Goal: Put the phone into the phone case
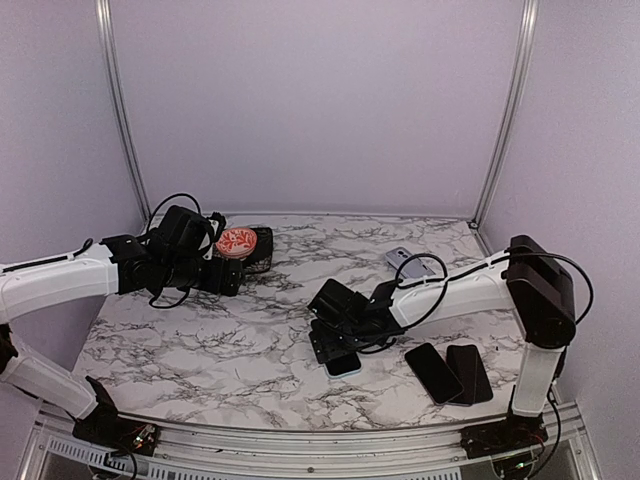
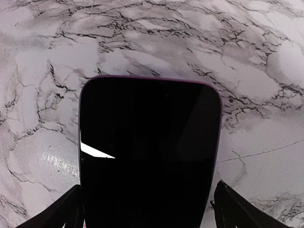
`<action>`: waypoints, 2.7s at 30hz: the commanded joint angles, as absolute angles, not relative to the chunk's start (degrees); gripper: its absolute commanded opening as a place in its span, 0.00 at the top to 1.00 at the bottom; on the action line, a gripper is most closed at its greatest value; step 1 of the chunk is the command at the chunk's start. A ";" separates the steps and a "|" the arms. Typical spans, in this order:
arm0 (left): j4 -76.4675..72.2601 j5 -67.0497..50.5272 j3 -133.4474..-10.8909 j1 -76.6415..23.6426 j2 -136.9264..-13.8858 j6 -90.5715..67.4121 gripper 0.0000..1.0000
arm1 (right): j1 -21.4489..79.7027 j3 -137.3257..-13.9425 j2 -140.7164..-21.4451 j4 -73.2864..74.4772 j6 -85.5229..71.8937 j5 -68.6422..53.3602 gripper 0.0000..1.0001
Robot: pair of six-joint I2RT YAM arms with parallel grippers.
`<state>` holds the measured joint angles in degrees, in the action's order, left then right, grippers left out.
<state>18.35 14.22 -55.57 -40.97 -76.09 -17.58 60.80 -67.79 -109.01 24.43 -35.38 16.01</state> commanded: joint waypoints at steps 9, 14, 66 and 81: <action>19.91 13.79 -57.88 -40.78 -76.05 -15.48 0.01 | 55.71 -72.70 -103.20 30.41 -29.69 9.43 0.01; 19.63 7.64 -58.92 -42.28 -77.92 -13.67 0.05 | 51.07 -66.93 -98.35 23.55 -27.18 1.40 0.15; 20.63 2.00 -77.05 -54.44 -110.54 -13.86 0.75 | 53.82 -64.46 -102.32 24.83 -31.20 4.87 0.08; 19.71 11.41 -65.31 -46.84 -82.01 -14.04 0.19 | 58.93 -72.97 -110.66 36.72 -37.21 6.77 0.01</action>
